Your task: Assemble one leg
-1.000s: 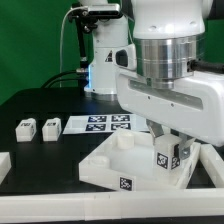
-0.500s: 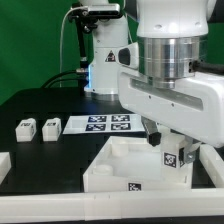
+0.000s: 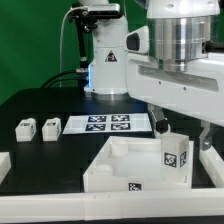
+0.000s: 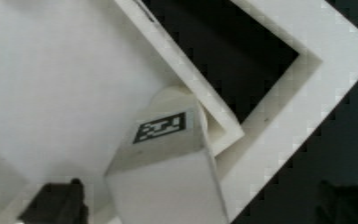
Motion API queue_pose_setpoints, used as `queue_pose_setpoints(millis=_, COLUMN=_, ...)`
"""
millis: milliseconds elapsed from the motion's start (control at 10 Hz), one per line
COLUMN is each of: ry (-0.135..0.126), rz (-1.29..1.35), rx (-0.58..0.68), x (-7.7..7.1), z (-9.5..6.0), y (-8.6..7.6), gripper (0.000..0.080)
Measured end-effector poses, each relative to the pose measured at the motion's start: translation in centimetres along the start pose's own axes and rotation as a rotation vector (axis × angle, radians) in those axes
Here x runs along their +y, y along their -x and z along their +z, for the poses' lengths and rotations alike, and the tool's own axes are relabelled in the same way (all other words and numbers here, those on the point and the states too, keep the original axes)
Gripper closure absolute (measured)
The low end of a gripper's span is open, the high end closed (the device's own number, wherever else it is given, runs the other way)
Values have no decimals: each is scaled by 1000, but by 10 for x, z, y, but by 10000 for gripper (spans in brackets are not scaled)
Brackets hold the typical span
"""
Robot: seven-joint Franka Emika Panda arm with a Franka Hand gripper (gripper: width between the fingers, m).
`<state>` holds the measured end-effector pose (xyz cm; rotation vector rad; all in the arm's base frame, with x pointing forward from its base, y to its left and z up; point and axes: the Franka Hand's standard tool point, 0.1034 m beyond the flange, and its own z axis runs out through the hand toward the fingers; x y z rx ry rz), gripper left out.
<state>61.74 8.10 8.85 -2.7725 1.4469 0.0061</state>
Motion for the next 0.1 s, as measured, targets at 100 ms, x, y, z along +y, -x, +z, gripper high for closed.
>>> queue_pose_setpoints(millis=100, ry=1, rz=0, rx=0, x=0, z=0, y=0, gripper=151)
